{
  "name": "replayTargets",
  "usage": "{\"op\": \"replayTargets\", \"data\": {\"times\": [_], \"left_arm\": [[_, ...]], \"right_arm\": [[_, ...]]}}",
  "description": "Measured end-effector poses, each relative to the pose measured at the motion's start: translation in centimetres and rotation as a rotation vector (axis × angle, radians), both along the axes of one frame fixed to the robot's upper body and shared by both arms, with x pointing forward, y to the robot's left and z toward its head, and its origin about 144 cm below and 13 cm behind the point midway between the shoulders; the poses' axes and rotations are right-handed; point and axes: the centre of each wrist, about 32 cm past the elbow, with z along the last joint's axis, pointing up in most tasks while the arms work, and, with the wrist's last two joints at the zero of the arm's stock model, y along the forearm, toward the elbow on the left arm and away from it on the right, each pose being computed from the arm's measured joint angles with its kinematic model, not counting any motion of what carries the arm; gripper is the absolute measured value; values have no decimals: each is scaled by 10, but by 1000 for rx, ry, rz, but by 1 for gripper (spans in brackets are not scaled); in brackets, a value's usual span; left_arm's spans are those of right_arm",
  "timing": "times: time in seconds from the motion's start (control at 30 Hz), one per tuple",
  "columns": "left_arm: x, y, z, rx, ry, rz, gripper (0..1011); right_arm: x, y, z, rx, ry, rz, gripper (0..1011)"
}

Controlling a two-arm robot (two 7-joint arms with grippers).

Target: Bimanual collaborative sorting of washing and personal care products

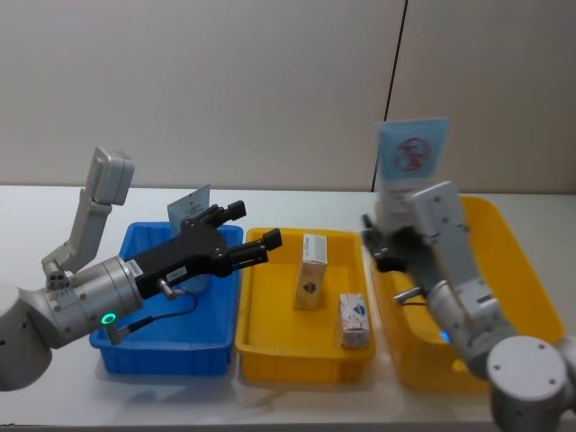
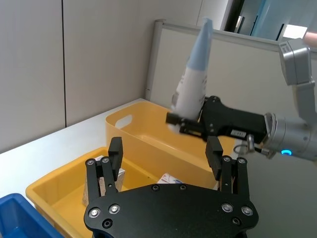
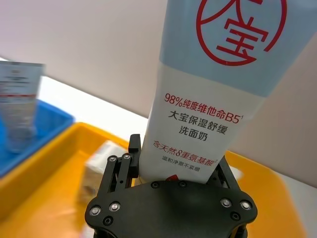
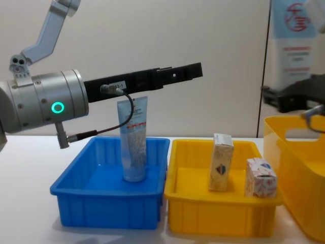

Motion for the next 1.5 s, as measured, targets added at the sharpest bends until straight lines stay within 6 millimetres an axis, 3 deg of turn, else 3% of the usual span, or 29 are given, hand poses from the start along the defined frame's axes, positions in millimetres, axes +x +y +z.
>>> {"op": "replayTargets", "data": {"times": [0.5, 0.7, 1.5], "left_arm": [[0, 0, 0, 0, 0, 0, 1001], [0, 0, 0, 0, 0, 0, 1001], [0, 0, 0, 0, 0, 0, 1001]], "right_arm": [[-15, -62, 6, -35, 67, -223, 550], [-20, -77, 6, -52, 137, -251, 550], [-21, -92, 2, -49, 257, -245, 550]]}}
